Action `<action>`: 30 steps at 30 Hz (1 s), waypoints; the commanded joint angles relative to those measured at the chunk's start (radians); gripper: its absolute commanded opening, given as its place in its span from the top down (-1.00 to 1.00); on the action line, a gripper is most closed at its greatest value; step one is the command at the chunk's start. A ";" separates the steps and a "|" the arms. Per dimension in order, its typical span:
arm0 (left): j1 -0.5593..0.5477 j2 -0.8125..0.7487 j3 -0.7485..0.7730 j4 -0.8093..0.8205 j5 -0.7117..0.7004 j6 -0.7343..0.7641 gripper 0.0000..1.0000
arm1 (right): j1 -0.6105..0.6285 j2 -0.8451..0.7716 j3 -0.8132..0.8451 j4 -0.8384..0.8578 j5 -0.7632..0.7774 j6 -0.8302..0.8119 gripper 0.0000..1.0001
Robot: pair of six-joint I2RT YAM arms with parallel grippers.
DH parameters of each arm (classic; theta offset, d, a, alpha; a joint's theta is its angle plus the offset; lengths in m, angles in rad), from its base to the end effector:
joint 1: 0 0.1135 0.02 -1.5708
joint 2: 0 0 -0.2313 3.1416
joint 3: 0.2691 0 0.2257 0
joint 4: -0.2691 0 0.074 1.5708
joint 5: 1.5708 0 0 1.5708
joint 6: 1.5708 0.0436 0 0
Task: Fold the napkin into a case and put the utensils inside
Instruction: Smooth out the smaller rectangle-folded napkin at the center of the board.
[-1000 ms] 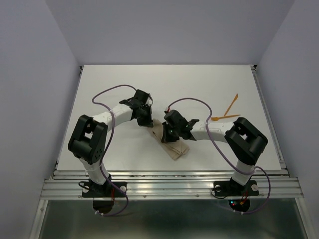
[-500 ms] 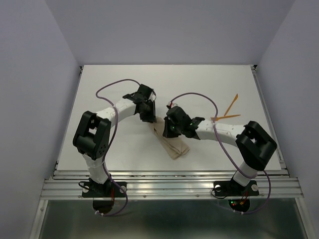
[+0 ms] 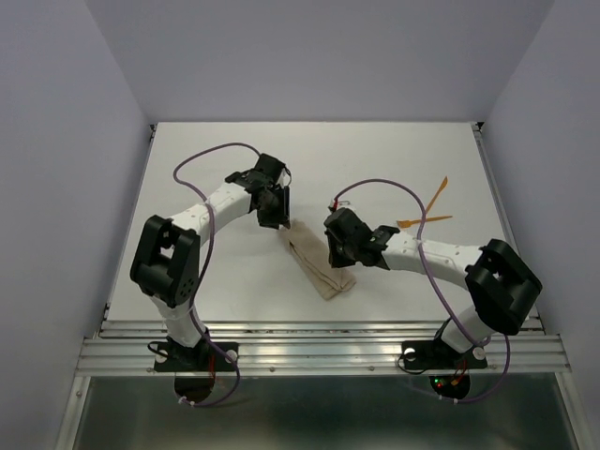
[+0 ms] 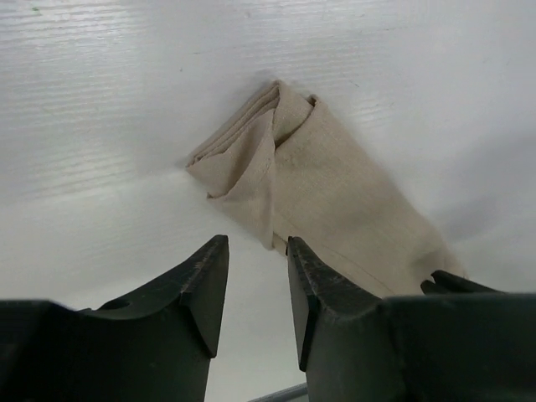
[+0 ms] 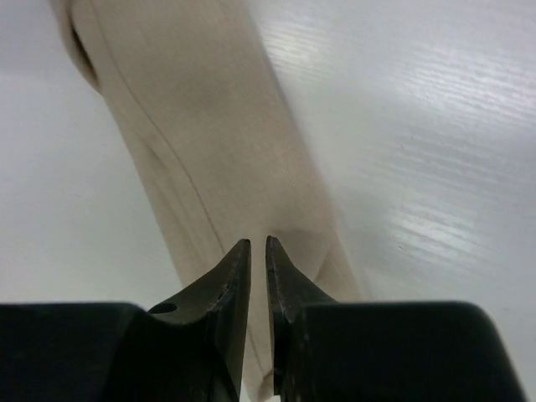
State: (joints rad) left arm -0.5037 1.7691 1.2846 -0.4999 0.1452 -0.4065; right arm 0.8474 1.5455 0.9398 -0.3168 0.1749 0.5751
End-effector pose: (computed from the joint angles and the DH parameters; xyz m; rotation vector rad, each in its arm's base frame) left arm 0.3043 -0.1749 0.1945 0.1854 2.6232 -0.5206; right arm 0.2028 0.2182 0.1770 -0.2678 2.5004 0.3844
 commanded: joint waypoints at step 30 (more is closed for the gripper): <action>-0.059 -0.375 -0.608 0.340 0.315 -0.284 0.44 | 0.136 0.047 0.051 0.013 -0.002 0.049 0.35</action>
State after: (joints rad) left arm -0.5613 1.4387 0.7063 -0.2131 0.4171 -0.6712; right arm 0.9417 1.5978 0.9154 -0.3054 0.1265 0.6678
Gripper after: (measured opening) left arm 0.358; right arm 0.255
